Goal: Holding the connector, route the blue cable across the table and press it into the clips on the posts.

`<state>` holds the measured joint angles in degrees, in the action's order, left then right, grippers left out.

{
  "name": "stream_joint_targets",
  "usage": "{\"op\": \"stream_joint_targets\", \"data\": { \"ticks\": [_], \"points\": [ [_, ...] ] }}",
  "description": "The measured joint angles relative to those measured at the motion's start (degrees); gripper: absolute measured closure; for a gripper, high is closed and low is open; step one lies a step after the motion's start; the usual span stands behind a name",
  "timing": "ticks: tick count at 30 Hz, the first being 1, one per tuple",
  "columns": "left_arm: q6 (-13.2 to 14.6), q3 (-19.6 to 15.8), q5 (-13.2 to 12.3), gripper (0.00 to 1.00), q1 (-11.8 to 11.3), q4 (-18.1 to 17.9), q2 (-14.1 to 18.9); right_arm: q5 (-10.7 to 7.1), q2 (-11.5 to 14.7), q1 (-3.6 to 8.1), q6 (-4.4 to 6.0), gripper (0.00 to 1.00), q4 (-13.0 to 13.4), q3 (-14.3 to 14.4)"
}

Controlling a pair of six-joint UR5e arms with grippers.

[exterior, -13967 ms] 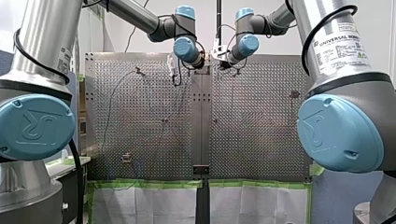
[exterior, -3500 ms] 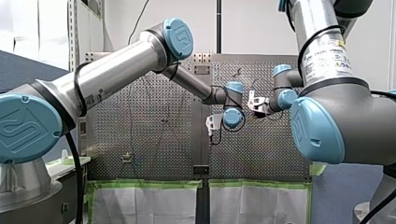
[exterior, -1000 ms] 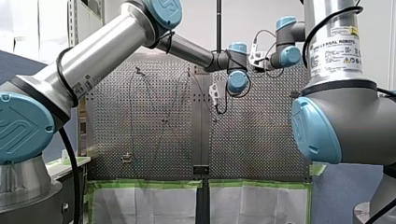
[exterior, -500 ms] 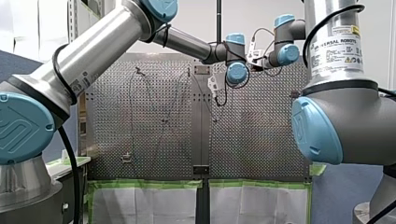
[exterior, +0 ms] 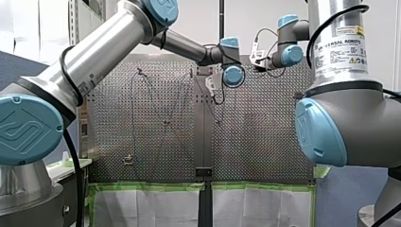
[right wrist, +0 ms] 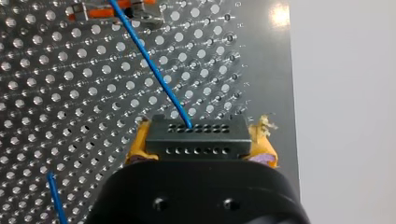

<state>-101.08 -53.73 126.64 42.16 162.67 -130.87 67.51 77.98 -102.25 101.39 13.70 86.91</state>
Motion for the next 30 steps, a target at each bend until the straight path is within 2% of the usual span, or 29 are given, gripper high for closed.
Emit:
{"op": "stream_joint_targets", "data": {
  "ticks": [6, 10, 21, 22, 23, 24, 25, 26, 27, 29, 30],
  "points": [
    [0.2, 0.0, -2.8, 1.0, -1.0, -2.1, -0.3, -0.87, -0.2, 0.85, 1.22, 1.0, 1.3, 0.0],
    [0.2, 0.0, -4.4, 1.0, -1.6, -2.5, -1.5, -0.98, -0.8, 1.21, 1.62, 1.0, 1.8, 0.0],
    [0.3, 0.1, -4.9, 1.0, -2.2, -2.4, -2.5, -1.06, -1.6, 1.33, 1.75, 1.0, 2.4, -0.7],
    [0.2, 0.1, -4.9, 0.88, -2.2, -2.2, -2.5, -1.06, -1.6, 1.33, 1.75, 1.0, 2.4, -0.7],
    [0.2, 0.1, -5.0, 0.71, -2.2, -2.1, -2.5, -1.05, -1.6, 1.33, 1.75, 1.0, 2.4, -0.7],
    [0.1, 0.1, -5.0, 0.71, -2.2, -2.0, -2.5, -1.05, -1.6, 1.33, 1.75, 1.0, 2.4, -0.7],
    [0.1, 0.1, -5.2, 0.57, -2.1, -1.8, -2.5, -1.05, -1.6, 1.33, 1.76, 1.0, 2.4, -0.7],
    [0.1, 0.1, -5.3, 0.36, -2.0, -1.7, -2.5, -1.05, -1.6, 1.35, 1.75, 1.0, 2.4, -0.7],
    [0.0, 0.1, -5.4, 0.36, -2.0, -1.5, -2.5, -1.05, -1.6, 1.35, 1.75, 1.0, 2.4, -0.7],
    [0.0, 0.1, -5.5, 0.05, -1.7, -1.0, -2.5, -1.06, -1.6, 1.35, 1.76, 1.0, 2.4, -0.7],
    [0.0, 0.1, -5.5, 0.05, -1.6, -0.7, -2.5, -1.06, -1.7, 1.35, 1.76, 1.0, 2.4, -0.7]
  ]
}}
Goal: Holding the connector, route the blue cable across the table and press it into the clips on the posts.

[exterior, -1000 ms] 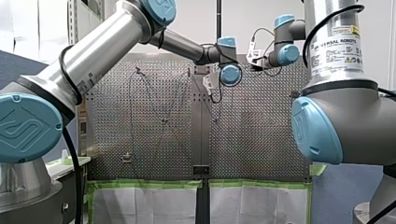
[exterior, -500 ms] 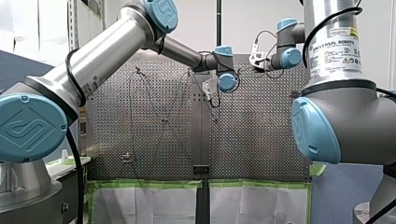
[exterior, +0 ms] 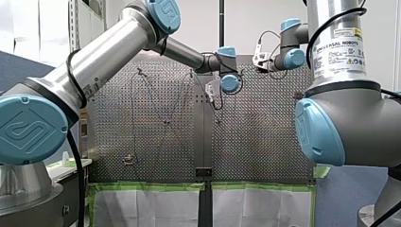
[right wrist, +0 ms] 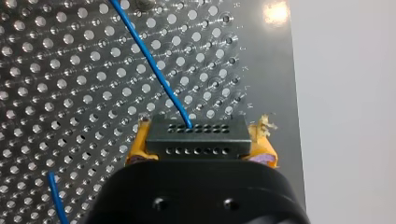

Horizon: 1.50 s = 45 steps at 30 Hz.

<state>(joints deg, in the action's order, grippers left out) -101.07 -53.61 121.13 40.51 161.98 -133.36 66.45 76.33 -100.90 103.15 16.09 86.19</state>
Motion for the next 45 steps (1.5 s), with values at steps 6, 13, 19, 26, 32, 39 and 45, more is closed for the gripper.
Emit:
{"op": "stream_joint_targets", "data": {
  "ticks": [6, 13, 19, 26, 32, 39, 45],
  "points": [
    [-0.1, 0.0, 0.2, 0.0, 0.4, 2.3, 0.0, -0.06, 0.0, -0.01, -0.01, 1.0, 0.0, 0.0],
    [-1.0, 0.0, 0.3, 0.0, 1.0, 5.8, 0.4, -0.08, 0.0, -0.02, -0.01, 1.0, -0.1, 0.0],
    [-1.6, -0.3, 1.9, 0.0, 1.8, 8.7, 1.6, -0.09, 0.0, -0.03, 0.0, 1.0, -0.3, 0.0],
    [-0.9, -1.8, 2.7, 0.0, 4.3, 12.3, 4.4, -0.08, 0.0, -0.03, 0.0, 1.0, -0.5, 0.0],
    [-0.5, -4.6, 4.5, 0.0, 7.2, 14.3, 7.1, -0.09, 0.0, -0.04, 0.01, 1.0, -0.7, 0.0],
    [1.1, -8.0, 4.8, 0.0, 7.4, 11.7, 10.5, -0.09, 0.0, -0.04, 0.0, 1.0, -0.8, 0.0],
    [2.6, -11.2, 5.0, 0.0, 7.0, 8.5, 13.7, -0.09, 0.0, -0.04, -0.01, 1.0, -0.7, 0.0]
  ]
}}
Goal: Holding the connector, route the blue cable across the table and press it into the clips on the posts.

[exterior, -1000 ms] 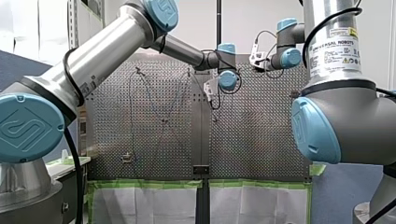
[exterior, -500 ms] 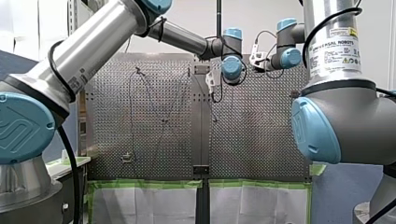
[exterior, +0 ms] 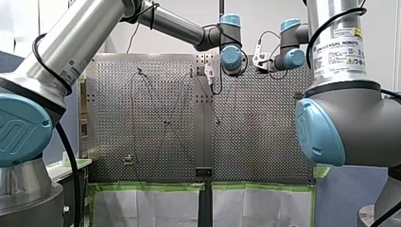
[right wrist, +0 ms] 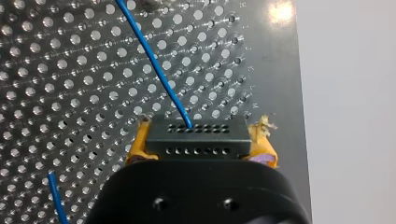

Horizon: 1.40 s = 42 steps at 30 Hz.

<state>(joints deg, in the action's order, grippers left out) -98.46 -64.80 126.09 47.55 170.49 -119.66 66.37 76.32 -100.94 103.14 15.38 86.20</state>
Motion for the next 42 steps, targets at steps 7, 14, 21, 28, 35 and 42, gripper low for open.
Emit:
{"op": "stream_joint_targets", "data": {
  "ticks": [7, 14, 21, 28, 35, 42],
  "points": [
    [-0.7, -3.8, 0.0, 0.0, -0.6, -3.3, 3.8, 0.0, 0.0, -0.18, 0.01, 1.0, -0.1, 0.0],
    [-3.3, -7.5, -1.3, 0.0, -1.1, -6.9, 7.5, 0.0, -0.1, -0.05, 0.04, 1.0, -0.1, 0.0],
    [-7.0, -11.4, -3.8, 0.0, -2.3, -10.8, 11.3, 0.0, -0.1, 0.0, -0.02, 1.0, -0.1, 0.0],
    [-10.6, -14.9, -2.9, 0.0, -2.4, -14.3, 11.0, -0.01, 0.0, -0.24, -0.28, 1.0, -0.3, 0.0],
    [-12.4, -18.0, -0.1, 0.0, -2.1, -17.4, 8.1, 0.0, 0.0, -0.51, -0.15, 1.0, -0.6, 0.0],
    [-13.7, -21.5, 0.7, 0.0, -1.9, -20.9, 5.4, -0.01, 0.0, -0.68, -0.18, 1.0, -0.6, 0.0]
  ]
}}
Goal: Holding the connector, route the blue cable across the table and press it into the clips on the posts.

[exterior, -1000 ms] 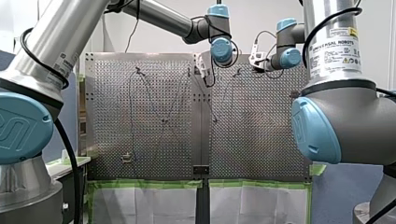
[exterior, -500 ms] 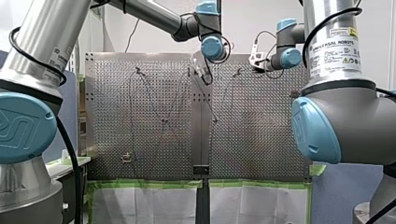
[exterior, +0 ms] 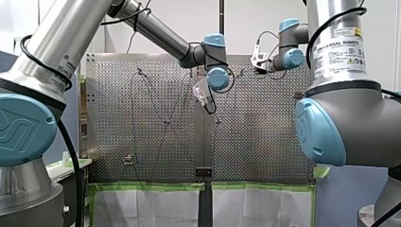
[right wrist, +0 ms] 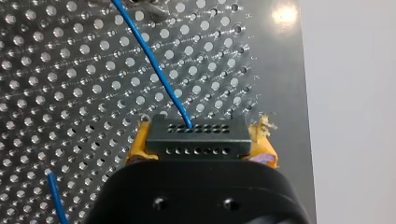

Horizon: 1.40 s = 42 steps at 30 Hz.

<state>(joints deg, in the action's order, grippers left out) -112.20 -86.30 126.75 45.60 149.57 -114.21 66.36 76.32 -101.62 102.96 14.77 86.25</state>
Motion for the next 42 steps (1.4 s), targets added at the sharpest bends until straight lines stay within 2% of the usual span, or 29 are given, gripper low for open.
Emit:
{"op": "stream_joint_targets", "data": {
  "ticks": [13, 20, 42],
  "points": [
    [-0.9, -7.1, -0.1, 0.0, 0.1, -7.1, -0.3, 0.01, 0.0, 0.43, -0.01, 1.0, 0.2, 0.0],
    [-0.4, -10.6, -0.1, 0.0, 0.1, -10.6, -0.3, 0.01, 0.0, 0.57, -0.09, 1.0, 0.1, 0.0],
    [4.3, -21.8, -0.2, 0.0, 0.1, -21.8, -0.3, 0.01, 0.0, 0.43, -0.28, 1.0, 0.0, 0.0]
  ]
}}
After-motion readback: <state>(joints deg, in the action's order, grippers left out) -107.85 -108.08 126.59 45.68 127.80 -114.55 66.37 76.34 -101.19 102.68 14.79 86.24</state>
